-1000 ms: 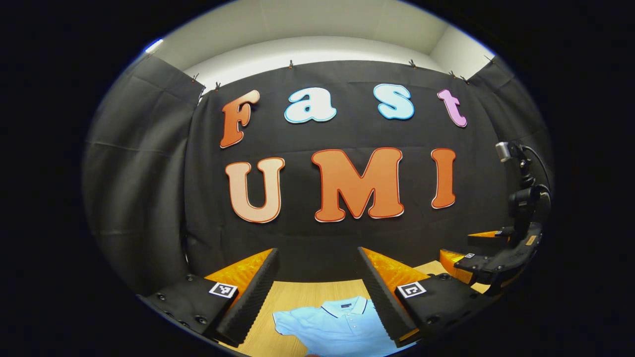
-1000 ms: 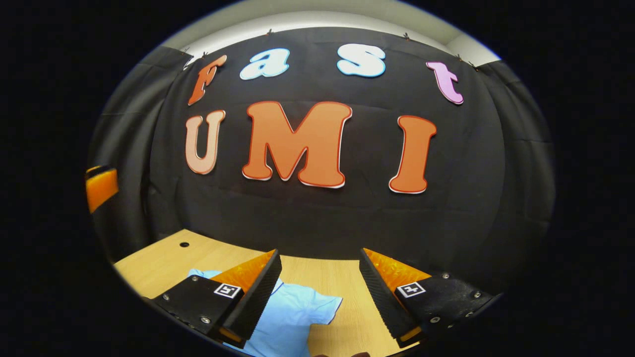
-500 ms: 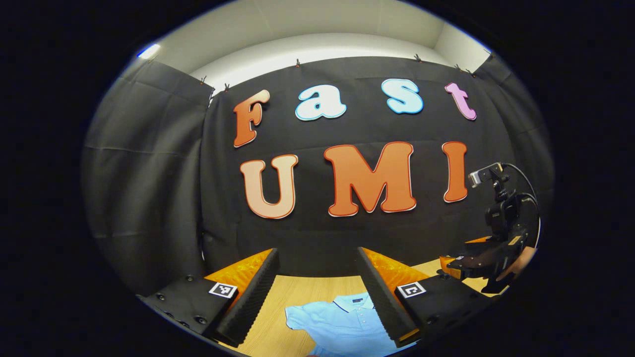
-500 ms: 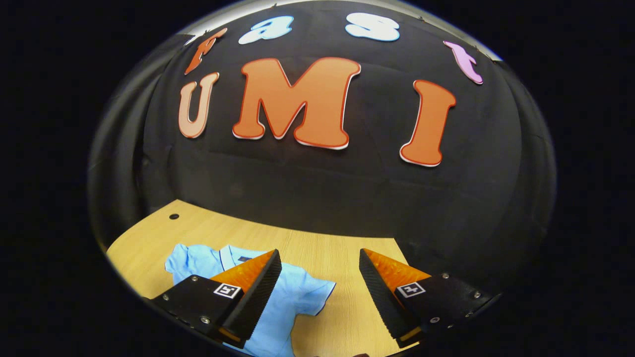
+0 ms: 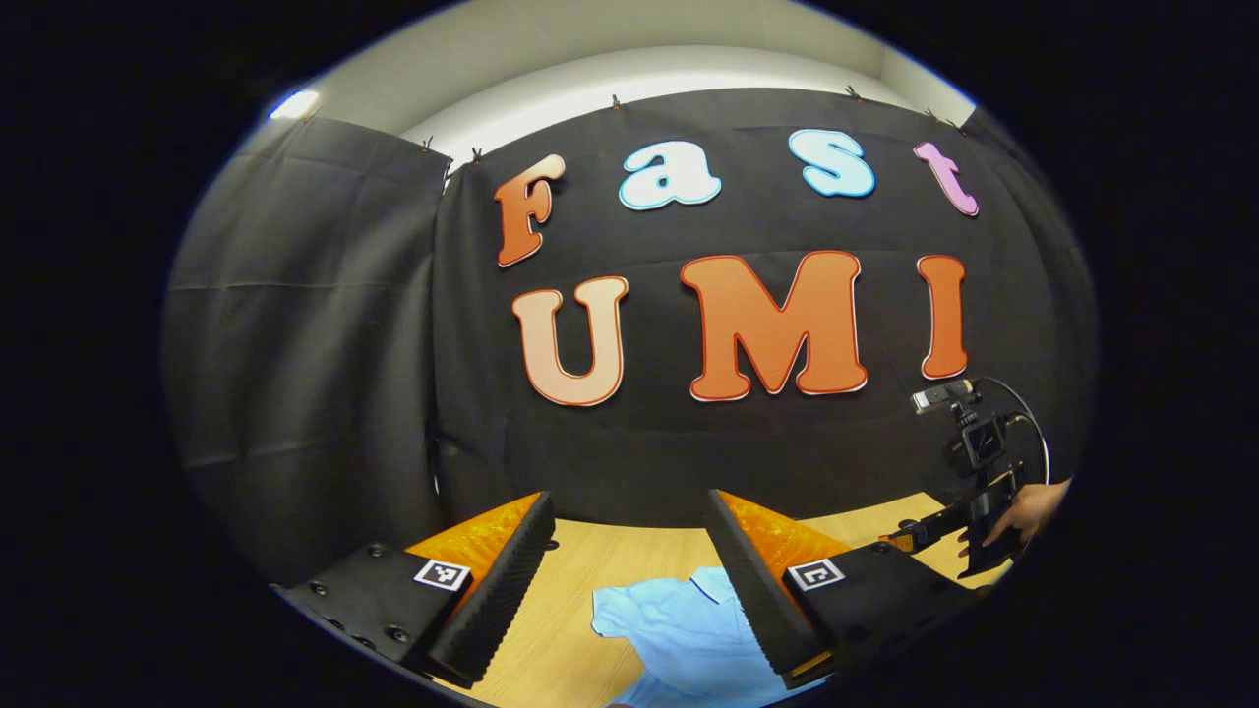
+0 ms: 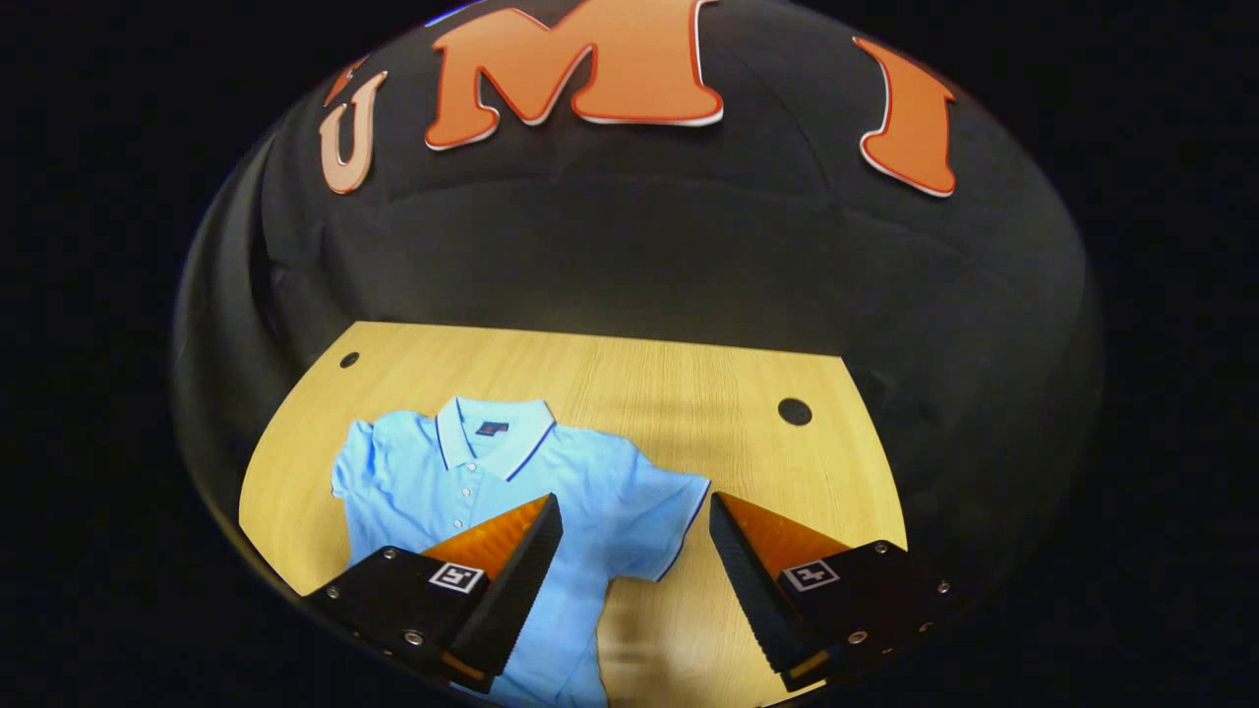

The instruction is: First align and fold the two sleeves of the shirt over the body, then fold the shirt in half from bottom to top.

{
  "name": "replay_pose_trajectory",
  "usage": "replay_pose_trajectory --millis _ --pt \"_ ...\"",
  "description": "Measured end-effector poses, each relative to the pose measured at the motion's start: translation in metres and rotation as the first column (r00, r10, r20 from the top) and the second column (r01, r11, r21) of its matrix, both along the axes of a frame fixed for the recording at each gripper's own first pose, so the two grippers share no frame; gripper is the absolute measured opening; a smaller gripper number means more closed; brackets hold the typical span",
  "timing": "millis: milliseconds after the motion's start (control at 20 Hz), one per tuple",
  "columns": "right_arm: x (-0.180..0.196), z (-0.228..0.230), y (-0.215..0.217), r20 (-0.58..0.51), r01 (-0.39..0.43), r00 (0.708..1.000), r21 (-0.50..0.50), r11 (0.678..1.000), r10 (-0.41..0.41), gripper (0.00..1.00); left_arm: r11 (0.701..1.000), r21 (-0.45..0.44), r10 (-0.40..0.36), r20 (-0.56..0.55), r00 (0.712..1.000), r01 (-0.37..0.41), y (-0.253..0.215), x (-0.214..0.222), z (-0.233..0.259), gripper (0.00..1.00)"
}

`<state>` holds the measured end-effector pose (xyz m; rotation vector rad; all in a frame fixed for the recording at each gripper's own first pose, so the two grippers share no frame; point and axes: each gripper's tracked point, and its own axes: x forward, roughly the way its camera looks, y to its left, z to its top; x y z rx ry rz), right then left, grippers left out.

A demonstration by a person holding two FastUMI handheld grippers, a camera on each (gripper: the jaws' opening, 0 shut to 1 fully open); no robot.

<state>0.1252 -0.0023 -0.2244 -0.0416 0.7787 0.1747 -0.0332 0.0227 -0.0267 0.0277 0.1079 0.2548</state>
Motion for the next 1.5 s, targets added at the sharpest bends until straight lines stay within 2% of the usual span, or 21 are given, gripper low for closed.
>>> replay_pose_trajectory --millis 250,400,550,750,900,1050,1200,1250,1350,1400,1450,1500 --pt "0.012 -0.051 -0.007 -0.163 0.004 0.987 -0.007 1.000 -0.005 0.95 0.999 -0.004 0.040 -0.050 0.998 -0.040 0.001 0.007 -0.017 1.00" --pt "0.016 -0.082 -0.011 -0.267 0.026 0.963 0.018 0.999 -0.021 0.89 0.999 0.001 0.049 -0.060 0.997 -0.049 -0.003 0.011 -0.021 1.00" --pt "0.023 -0.107 -0.021 -0.317 0.045 0.947 -0.003 0.999 -0.044 0.87 0.999 0.015 0.036 -0.039 0.999 -0.036 -0.010 0.012 -0.016 1.00" --pt "0.028 -0.143 -0.028 -0.379 0.050 0.923 -0.048 0.998 -0.065 0.87 0.999 0.041 0.030 -0.066 0.997 -0.027 -0.017 0.025 -0.019 1.00" --pt "0.026 -0.156 -0.022 -0.435 0.061 0.898 -0.031 0.998 -0.068 0.80 0.999 0.046 0.019 -0.070 0.997 -0.016 -0.022 0.032 -0.019 1.00" --pt "0.027 -0.166 -0.021 -0.453 0.072 0.888 -0.048 0.996 -0.086 0.77 0.999 0.047 0.014 -0.076 0.997 -0.010 -0.022 0.038 -0.021 1.00" --pt "0.025 -0.173 -0.018 -0.479 0.080 0.872 -0.058 0.995 -0.099 0.67 0.999 0.038 0.014 -0.084 0.996 -0.011 -0.020 0.041 -0.024 1.00" --pt "0.030 -0.175 -0.017 -0.463 0.084 0.881 -0.055 0.995 -0.100 0.66 0.999 0.036 0.015 -0.088 0.996 -0.012 -0.019 0.041 -0.027 1.00" --pt "0.032 -0.173 -0.018 -0.461 0.103 0.879 -0.065 0.993 -0.122 0.56 0.999 0.031 0.021 -0.091 0.996 -0.018 -0.016 0.040 -0.028 1.00" --pt "0.032 -0.173 -0.018 -0.461 0.114 0.877 -0.065 0.991 -0.132 0.43 0.999 0.027 0.025 -0.093 0.995 -0.022 -0.013 0.040 -0.029 1.00" --pt "0.033 -0.173 -0.017 -0.461 0.121 0.877 -0.061 0.991 -0.136 0.36 0.999 0.023 0.028 -0.095 0.995 -0.026 -0.012 0.039 -0.031 1.00" --pt "0.033 -0.172 -0.016 -0.461 0.127 0.877 -0.056 0.990 -0.139 0.21 0.999 0.017 0.031 -0.096 0.995 -0.030 -0.011 0.038 -0.031 1.00"
